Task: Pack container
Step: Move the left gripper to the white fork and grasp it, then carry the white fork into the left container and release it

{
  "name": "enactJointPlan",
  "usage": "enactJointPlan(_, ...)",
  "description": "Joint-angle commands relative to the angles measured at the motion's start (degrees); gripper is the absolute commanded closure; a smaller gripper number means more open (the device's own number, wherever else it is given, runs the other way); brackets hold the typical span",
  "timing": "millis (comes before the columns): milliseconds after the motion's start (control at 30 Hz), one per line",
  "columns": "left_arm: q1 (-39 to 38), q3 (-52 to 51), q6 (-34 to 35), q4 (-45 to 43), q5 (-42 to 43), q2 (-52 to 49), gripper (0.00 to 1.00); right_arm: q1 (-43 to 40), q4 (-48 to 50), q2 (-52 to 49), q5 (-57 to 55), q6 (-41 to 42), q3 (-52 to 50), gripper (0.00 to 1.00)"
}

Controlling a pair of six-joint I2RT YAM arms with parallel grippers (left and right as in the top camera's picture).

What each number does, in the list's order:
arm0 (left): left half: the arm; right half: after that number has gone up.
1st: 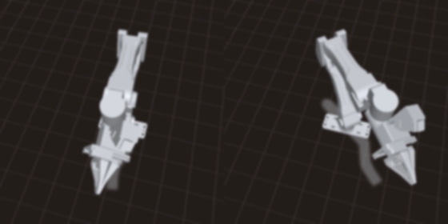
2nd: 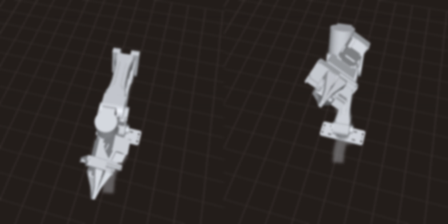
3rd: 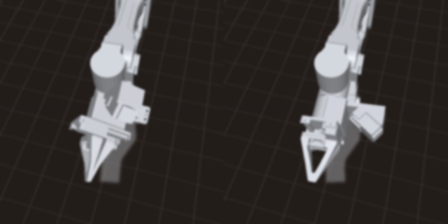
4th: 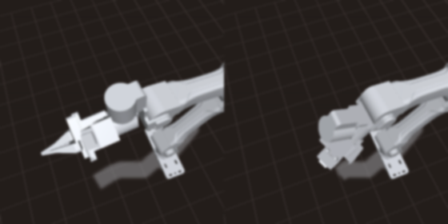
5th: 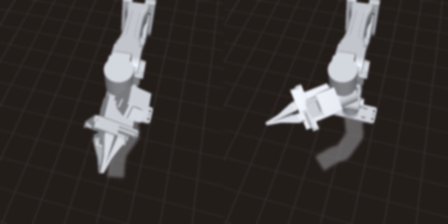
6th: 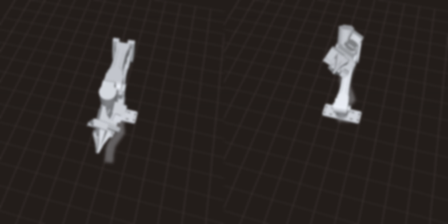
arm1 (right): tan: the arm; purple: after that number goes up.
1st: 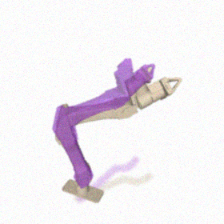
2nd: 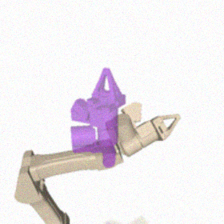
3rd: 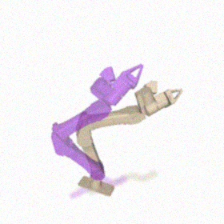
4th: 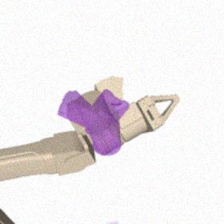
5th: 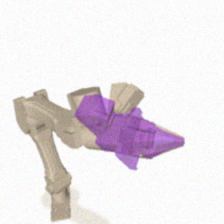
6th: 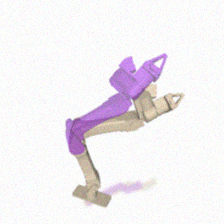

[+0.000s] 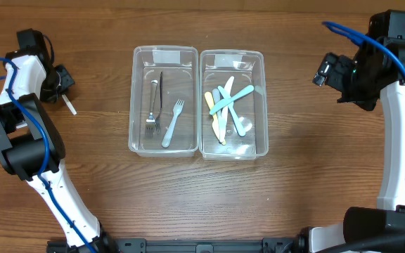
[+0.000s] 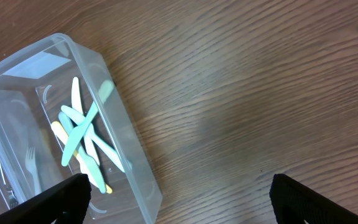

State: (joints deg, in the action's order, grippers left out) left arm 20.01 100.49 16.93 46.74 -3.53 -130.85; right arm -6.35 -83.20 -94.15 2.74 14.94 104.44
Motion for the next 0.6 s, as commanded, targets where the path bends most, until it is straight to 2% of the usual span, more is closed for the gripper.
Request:
enactJointPlan(0,0.3,-2.0,-0.2,1.0,0.3,-1.1,0.96,0.0,0.1,0.2,0.0,-0.4,-0.2,0.05)
enactJointPlan(200,0.2,-2.0,-0.2,1.5,0.4,0.8,0.96,0.0,0.3,0.2,0.0,-0.4,-0.2,0.05)
enactJointPlan(567,-1.6,-2.0,-0.2,6.4,-0.1,15.7,0.96,0.0,0.6,0.2,0.0,-0.4,-0.2,0.05)
